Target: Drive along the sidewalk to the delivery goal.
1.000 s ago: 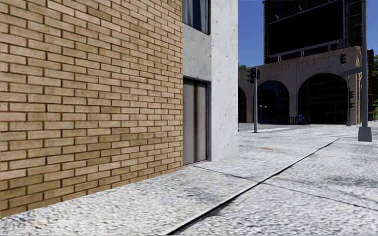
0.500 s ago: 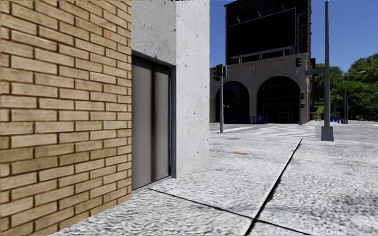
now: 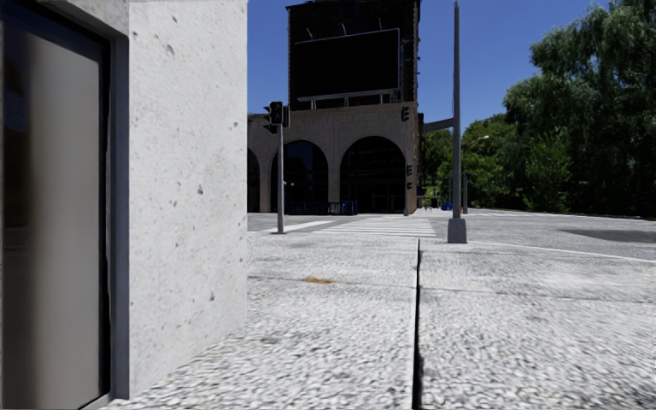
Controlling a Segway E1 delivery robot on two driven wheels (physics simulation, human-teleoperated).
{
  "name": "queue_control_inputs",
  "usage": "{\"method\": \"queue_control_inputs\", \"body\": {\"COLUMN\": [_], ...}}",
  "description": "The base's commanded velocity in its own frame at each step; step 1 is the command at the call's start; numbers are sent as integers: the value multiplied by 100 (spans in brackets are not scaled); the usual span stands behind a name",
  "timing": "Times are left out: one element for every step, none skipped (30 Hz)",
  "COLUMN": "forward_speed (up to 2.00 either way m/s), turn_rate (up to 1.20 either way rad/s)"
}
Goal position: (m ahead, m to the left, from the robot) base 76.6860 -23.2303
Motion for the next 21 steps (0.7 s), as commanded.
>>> {"method": "queue_control_inputs", "body": {"forward_speed": [194,194,194,194,193,193,193,193,193,193,193,193,193,193,193,193,193,193,193,193,193], "turn_rate": [-56,-38,-23,-16,-14,-13,-13,-8,-8,0,0,0,0,0,0,0,0,0,0,0,0]}}
